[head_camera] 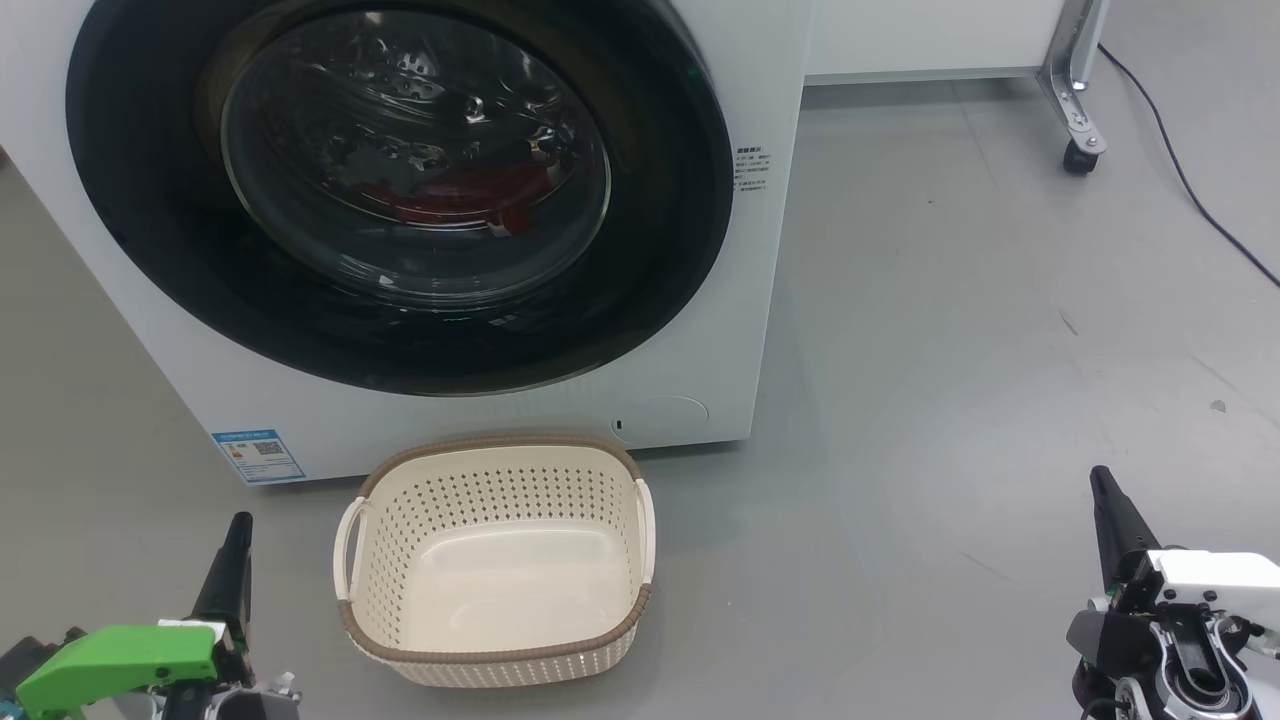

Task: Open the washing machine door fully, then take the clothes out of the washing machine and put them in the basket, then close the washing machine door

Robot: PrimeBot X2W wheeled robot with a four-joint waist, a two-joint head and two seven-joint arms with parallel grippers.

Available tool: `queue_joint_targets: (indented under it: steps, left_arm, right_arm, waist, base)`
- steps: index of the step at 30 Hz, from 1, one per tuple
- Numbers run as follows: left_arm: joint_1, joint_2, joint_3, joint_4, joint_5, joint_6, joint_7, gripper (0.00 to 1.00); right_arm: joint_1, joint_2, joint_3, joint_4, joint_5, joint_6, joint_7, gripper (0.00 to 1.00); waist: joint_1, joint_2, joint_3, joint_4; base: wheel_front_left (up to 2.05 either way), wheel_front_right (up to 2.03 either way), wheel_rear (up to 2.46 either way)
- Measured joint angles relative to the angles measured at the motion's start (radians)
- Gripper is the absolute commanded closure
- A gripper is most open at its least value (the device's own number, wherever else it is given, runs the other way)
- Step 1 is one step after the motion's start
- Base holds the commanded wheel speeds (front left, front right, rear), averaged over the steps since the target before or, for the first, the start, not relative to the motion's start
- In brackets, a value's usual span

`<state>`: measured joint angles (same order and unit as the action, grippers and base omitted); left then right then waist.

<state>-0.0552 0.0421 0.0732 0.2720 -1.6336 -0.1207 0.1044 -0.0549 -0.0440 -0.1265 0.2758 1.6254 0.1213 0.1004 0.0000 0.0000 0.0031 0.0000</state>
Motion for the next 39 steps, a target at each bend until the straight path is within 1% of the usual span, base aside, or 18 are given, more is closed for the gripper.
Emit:
queue_joint_targets:
  steps: [29, 30, 36, 39]
  left_arm:
    - [0.0, 0.0, 0.0, 0.0, 0.0, 0.0, 0.0, 1.0]
    - [0.0, 0.0, 0.0, 0.0, 0.0, 0.0, 0.0, 0.0]
    - [0.037, -0.019, -0.009, 0.042, -0.002, 0.001, 0.0, 0.0]
    - [0.039, -0.02, -0.011, 0.04, -0.002, 0.001, -0.002, 0.0]
  right_arm:
    - [0.0, 0.0, -0.001, 0.0, 0.0, 0.0, 0.0, 1.0]
    - [0.0, 0.0, -0.001, 0.0, 0.0, 0.0, 0.0, 0.0]
    - [0.041, 0.022, 0.003, 0.043, 0.0, -0.001, 0.0, 0.0]
    - [0.044, 0.021, 0.003, 0.042, 0.0, -0.001, -0.002, 0.0]
  waist:
    - [0.0, 0.0, 0.0, 0.0]
    - [0.0, 0.0, 0.0, 0.0]
    - [0.0, 0.0, 0.0, 0.0]
    - [0.0, 0.0, 0.0, 0.0]
  base:
    - [0.0, 0.0, 0.0]
    - [0.0, 0.0, 0.0]
    - [0.0, 0.0, 0.0]
    - [0.0, 0.0, 0.0]
